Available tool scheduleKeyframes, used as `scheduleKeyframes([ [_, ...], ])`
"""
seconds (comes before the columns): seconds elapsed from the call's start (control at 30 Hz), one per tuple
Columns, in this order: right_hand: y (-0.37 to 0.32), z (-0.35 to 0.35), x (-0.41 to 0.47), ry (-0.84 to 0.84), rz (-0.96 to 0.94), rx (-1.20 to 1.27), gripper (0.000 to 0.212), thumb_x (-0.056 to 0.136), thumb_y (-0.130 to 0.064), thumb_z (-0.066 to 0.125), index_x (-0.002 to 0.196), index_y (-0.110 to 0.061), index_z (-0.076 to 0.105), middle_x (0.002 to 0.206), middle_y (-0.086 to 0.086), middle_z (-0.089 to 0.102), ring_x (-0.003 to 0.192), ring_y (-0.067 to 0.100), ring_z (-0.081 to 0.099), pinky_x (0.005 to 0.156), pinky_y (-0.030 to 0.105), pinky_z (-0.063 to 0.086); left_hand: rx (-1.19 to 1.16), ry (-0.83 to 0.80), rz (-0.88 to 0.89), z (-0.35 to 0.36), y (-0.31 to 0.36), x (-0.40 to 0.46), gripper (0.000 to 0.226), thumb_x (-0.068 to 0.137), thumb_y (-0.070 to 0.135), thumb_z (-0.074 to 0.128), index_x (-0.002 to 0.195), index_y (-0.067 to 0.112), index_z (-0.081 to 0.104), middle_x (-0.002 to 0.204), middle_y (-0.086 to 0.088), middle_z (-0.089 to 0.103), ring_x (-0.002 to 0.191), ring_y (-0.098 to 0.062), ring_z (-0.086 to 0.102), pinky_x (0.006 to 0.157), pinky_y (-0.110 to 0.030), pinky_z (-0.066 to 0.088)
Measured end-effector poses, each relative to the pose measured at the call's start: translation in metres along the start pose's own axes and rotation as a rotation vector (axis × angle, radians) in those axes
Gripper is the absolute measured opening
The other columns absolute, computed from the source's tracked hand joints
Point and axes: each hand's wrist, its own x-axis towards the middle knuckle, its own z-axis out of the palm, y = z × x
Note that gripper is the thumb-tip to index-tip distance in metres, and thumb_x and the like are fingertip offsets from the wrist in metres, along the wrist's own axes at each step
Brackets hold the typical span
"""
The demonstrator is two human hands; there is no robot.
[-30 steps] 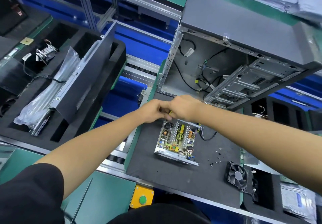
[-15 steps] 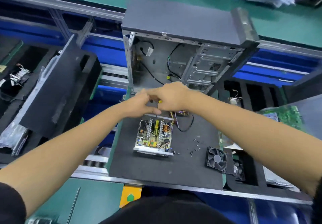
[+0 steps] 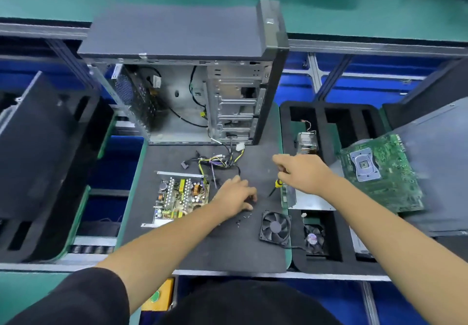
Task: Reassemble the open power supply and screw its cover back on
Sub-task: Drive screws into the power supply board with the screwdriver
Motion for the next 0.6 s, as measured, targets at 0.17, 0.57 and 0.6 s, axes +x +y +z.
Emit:
scheduleKeyframes([
  [0.17, 0.015, 0.01, 0.0, 0.012, -0.042, 0.038, 0.015, 0.091, -0.03, 0.049, 0.084, -0.025, 0.036, 0.067, -0.005, 0.042, 0.056, 0.007, 0.036, 0.055, 0.034, 0.025, -0.008, -0.053, -0.006, 0.004, 0.006, 0.014, 0.032, 0.088, 0.048, 0.073, 0.115, 0.032, 0.07, 0.118, 0.002, 0.059, 0.118, -0.024, 0.044, 0.09, -0.036, 0.034],
  [0.57, 0.014, 0.019, 0.013, 0.036, -0.172, 0.079, 0.014, 0.086, -0.03, 0.05, 0.081, -0.026, 0.037, 0.064, -0.004, 0.052, 0.065, 0.022, 0.05, 0.053, 0.031, 0.028, -0.052, -0.098, -0.033, 0.017, -0.015, -0.031, 0.047, 0.075, 0.058, 0.078, 0.109, 0.027, 0.066, 0.104, 0.007, 0.065, 0.109, -0.017, 0.048, 0.08, -0.032, 0.025],
  [0.6, 0.012, 0.02, 0.014, 0.04, -0.181, 0.073, 0.014, 0.086, -0.029, 0.05, 0.081, -0.025, 0.038, 0.063, -0.003, 0.052, 0.065, 0.023, 0.051, 0.052, 0.03, 0.026, -0.049, -0.101, -0.041, 0.018, -0.013, -0.032, 0.045, 0.077, 0.057, 0.078, 0.108, 0.027, 0.066, 0.105, 0.007, 0.066, 0.11, -0.016, 0.049, 0.082, -0.032, 0.026],
])
